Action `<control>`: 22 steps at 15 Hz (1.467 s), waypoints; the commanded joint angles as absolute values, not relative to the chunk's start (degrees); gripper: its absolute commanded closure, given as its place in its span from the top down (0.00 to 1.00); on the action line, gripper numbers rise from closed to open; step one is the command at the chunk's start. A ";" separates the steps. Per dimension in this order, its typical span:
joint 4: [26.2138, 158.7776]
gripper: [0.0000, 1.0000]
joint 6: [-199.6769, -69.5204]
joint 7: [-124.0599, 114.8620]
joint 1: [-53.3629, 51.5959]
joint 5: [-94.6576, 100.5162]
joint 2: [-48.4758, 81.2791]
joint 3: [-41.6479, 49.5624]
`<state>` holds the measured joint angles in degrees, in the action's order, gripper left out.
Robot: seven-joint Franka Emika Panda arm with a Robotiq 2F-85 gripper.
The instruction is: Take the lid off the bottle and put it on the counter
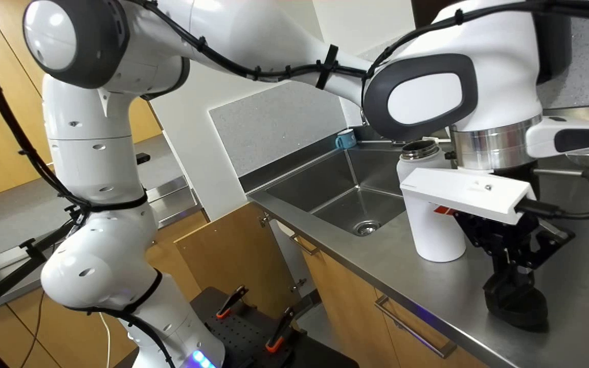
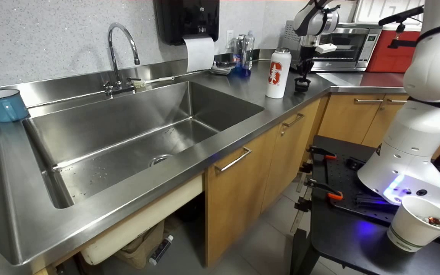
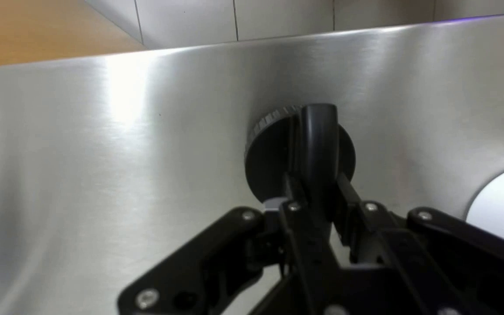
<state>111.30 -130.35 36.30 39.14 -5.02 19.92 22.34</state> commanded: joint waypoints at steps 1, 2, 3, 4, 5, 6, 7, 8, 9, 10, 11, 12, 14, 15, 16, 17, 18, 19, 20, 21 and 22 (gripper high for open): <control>112.16 0.05 -132.18 31.23 39.08 -2.84 19.33 21.73; 112.18 0.22 -132.12 30.49 39.06 -2.59 19.16 21.61; 112.08 0.46 -131.83 29.84 39.02 -2.35 19.02 21.48; 111.99 0.47 -131.51 29.60 39.07 -2.16 18.87 21.29; 111.73 0.50 -130.79 29.65 39.24 -2.41 18.37 20.95; 111.68 0.56 -130.55 29.88 39.39 -2.76 17.57 20.74; 111.63 0.65 -130.55 30.05 39.52 -3.01 16.79 20.62; 111.29 0.72 -130.28 30.51 39.70 -3.28 15.66 20.59; 111.06 0.80 -130.25 30.98 39.77 -3.24 14.40 20.73; 110.75 0.86 -130.02 31.08 39.72 -2.77 12.83 21.10; 109.83 0.95 -128.61 30.26 39.54 -1.89 11.53 21.69; 109.10 0.99 -127.83 31.03 39.84 -2.25 9.70 21.97; 107.65 1.00 -125.20 34.54 40.44 -3.94 5.87 22.25; 106.57 1.00 -123.22 35.73 40.42 -4.43 4.32 22.55; 105.48 1.00 -120.02 38.31 40.47 -5.34 2.57 22.66; 104.13 1.00 -116.62 40.74 40.27 -5.97 1.33 22.94; 102.83 1.00 -112.59 42.59 39.84 -6.24 0.03 23.30; 101.54 1.00 -108.85 44.50 39.42 -6.49 -0.93 23.70; 100.37 1.00 -105.80 45.57 38.90 -5.91 -1.86 23.98; 99.20 1.00 -103.26 45.78 38.42 -5.50 -2.39 24.31; 98.19 1.00 -101.21 46.46 37.94 -5.54 -2.80 24.58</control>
